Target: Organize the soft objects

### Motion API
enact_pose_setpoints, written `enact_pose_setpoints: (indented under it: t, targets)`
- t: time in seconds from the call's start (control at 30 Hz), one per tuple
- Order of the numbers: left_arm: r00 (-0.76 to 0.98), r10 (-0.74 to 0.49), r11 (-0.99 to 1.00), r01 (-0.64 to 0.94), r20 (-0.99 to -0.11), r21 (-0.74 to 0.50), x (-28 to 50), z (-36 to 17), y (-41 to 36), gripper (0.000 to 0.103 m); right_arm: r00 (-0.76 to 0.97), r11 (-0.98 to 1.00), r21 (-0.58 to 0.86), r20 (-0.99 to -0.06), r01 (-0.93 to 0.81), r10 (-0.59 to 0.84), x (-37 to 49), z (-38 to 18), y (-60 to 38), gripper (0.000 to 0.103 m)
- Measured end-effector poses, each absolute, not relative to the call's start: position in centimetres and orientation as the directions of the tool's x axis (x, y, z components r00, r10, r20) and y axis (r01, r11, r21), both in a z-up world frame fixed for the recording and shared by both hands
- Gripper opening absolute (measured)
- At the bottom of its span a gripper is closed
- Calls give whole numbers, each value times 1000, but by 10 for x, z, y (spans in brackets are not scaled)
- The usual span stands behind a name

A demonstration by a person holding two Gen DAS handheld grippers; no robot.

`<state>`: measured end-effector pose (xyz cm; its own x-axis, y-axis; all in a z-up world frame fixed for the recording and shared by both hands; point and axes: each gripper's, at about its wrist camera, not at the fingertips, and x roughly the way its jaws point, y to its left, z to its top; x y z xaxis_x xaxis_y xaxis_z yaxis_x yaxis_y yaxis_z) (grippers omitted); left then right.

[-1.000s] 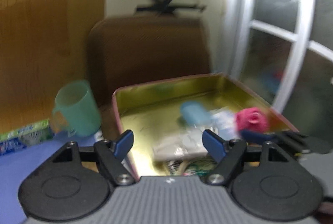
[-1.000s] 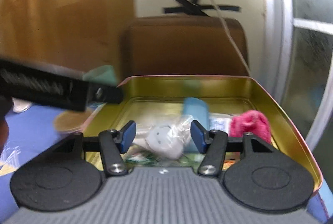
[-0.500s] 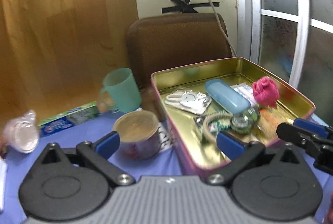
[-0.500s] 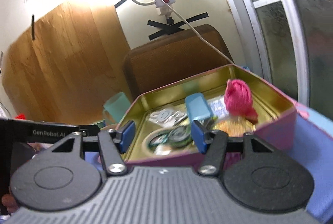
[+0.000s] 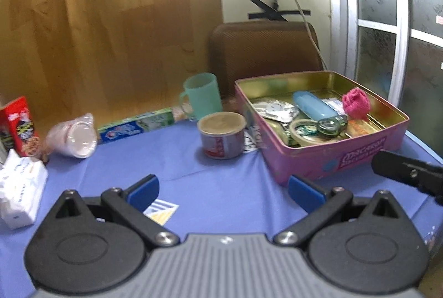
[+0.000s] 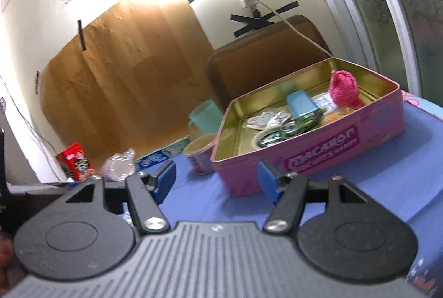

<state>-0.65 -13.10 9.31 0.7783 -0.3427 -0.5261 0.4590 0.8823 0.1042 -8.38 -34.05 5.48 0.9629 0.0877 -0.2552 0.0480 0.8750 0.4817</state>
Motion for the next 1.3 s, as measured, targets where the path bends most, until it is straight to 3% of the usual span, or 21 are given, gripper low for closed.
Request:
enact_pose_setpoints:
  t: [0.23, 0.7, 1.3]
  targets:
    - [799, -302, 896, 424, -520, 131, -17, 82, -110, 103, 963, 860, 508, -247, 36, 106, -93, 57, -319, 76]
    - [811, -194, 903, 367, -552, 222, -28, 64, -100, 103, 952, 829, 557, -280, 55, 126, -87, 45, -310, 78]
    - [786, -194, 899, 382, -586, 214, -27, 53, -105, 103, 953, 830, 554, -282, 67, 111, -84, 41, -309, 78]
